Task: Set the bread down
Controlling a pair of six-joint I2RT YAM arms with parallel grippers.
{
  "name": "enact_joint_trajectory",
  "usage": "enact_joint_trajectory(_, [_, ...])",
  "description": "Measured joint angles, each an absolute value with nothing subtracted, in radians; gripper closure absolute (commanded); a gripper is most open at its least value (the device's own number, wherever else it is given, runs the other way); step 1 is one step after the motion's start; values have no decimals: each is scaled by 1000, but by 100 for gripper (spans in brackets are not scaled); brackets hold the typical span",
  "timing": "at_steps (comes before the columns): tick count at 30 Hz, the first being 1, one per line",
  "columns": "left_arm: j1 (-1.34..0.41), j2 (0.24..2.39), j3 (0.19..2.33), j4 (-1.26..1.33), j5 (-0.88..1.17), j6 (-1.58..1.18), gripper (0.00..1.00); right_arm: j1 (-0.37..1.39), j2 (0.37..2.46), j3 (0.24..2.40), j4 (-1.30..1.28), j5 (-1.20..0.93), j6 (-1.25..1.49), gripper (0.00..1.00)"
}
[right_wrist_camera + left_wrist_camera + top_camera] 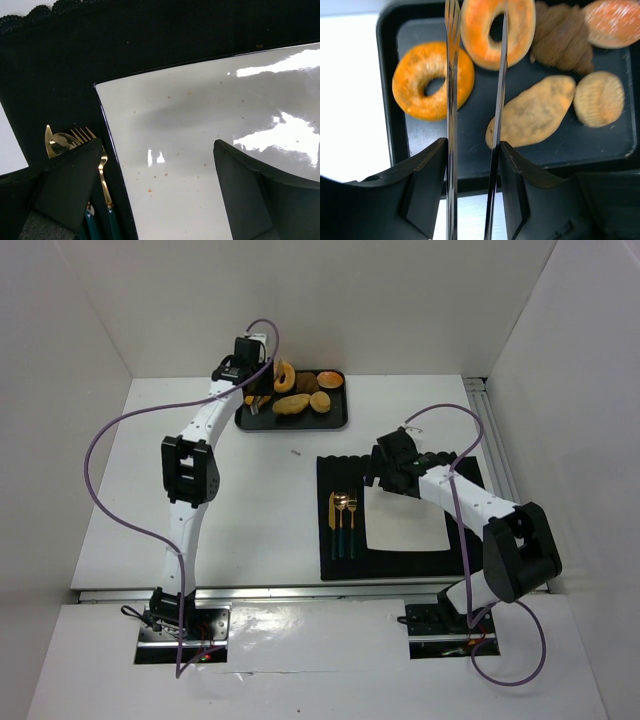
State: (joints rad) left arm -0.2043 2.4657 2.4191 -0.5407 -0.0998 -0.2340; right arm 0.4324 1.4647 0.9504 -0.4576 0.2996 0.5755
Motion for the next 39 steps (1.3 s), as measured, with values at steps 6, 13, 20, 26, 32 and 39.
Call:
enact_joint_trajectory(6, [-205, 2465, 2347, -543, -100, -233, 43, 432, 1465, 950, -457, 299, 575, 1])
enact_joint_trajectory(13, [-205, 2457, 2320, -538, -107, -230, 45, 432, 1465, 950, -456, 299, 575, 1])
enact_joint_trajectory(20, [-205, 2437, 2288, -535, -112, -205, 43, 432, 1465, 950, -456, 297, 575, 1])
enact_joint_trajectory(26, [-205, 2425, 2276, -532, -115, -189, 42, 432, 1465, 950, -456, 291, 575, 1])
enact_joint_trajectory(32, [-205, 2425, 2322, -550, -107, -189, 41, 432, 1465, 950, -456, 290, 575, 1])
enact_joint_trajectory(39, [-205, 2426, 2394, -548, -103, -189, 41, 432, 1465, 950, -456, 290, 575, 1])
